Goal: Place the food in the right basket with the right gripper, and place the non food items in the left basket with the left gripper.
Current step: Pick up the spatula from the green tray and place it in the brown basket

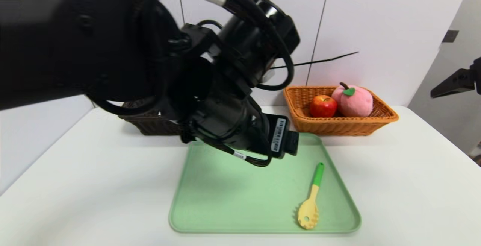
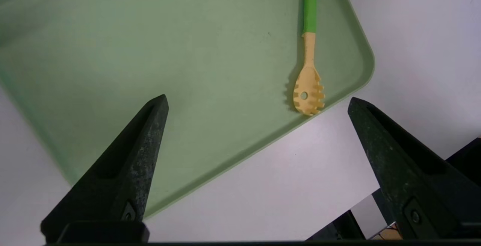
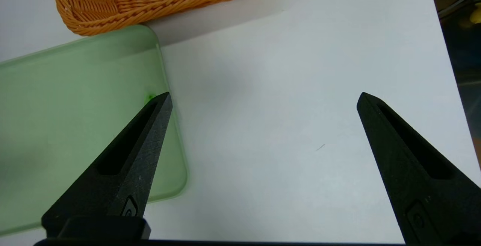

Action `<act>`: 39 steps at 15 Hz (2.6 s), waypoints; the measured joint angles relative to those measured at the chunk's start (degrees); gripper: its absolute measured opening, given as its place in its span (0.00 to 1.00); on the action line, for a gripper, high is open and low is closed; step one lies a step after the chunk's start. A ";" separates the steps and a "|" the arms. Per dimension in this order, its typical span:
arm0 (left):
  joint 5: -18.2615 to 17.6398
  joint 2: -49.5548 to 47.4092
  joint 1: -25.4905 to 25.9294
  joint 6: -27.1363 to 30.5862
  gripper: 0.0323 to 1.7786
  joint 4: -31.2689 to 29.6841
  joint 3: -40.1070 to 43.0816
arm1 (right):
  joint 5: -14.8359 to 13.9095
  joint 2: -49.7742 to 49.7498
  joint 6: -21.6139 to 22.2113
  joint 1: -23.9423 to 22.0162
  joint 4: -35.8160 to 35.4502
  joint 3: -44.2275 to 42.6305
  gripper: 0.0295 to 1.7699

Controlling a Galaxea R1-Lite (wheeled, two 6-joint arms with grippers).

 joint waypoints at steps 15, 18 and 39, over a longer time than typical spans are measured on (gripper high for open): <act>6.23 18.74 -6.95 4.00 0.95 -10.64 -6.25 | -0.17 -2.54 0.30 0.00 -0.24 7.97 0.96; 9.73 20.26 -8.08 2.51 0.95 -11.96 -6.23 | -0.17 -2.78 0.28 -0.05 -0.28 8.79 0.96; 11.96 26.84 -8.83 -0.52 0.95 -14.51 -6.31 | -0.66 -3.73 0.22 -0.69 -0.30 11.96 0.96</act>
